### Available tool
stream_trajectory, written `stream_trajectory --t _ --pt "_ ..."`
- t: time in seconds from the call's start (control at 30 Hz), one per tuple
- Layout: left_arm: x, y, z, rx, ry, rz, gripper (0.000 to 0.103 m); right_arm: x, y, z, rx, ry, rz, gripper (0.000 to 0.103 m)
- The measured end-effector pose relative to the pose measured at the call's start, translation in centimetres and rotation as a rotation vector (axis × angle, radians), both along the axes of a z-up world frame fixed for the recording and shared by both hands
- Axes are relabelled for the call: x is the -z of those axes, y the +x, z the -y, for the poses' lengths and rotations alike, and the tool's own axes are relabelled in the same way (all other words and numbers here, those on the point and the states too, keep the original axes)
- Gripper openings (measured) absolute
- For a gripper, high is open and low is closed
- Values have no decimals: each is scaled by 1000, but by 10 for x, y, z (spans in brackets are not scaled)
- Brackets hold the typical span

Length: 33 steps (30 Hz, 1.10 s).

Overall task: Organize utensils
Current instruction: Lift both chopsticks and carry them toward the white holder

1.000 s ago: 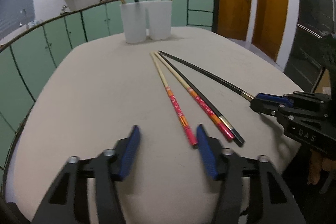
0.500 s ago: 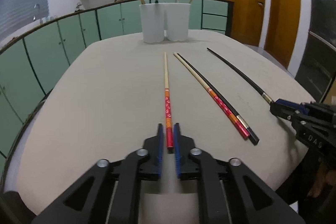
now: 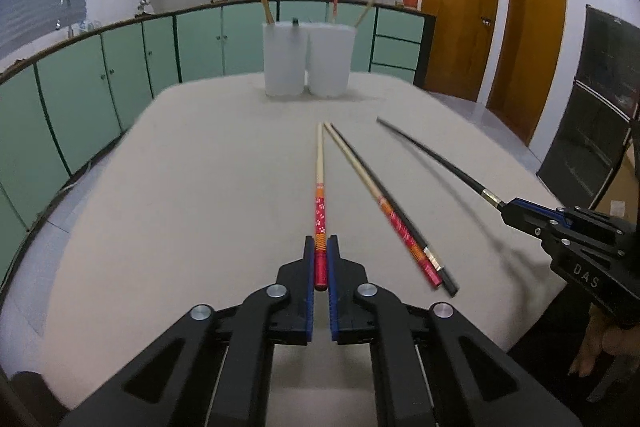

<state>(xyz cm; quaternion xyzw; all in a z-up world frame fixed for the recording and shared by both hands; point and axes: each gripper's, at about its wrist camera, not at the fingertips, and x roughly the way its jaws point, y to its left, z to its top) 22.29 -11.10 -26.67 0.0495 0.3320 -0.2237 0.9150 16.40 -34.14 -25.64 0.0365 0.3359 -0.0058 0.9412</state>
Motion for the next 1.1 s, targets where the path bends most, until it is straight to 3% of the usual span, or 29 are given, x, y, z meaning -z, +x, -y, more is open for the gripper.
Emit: stream_trajectory --t 0.2,0.53,0.8,1.1 --pt "-45 -5 -9 -19 -10 39 6 -46 -8 0 -8 25 72 7" --pt "-113 -2 -14 4 -20 109 6 -133 0 2 -65 -15 176 7" --pt "-142 5 -14 36 -14 121 6 -164 29 -6 -149 -76 152 7" --pt "-145 26 -8 71 0 83 6 -174 73 -9 -189 -99 88 7"
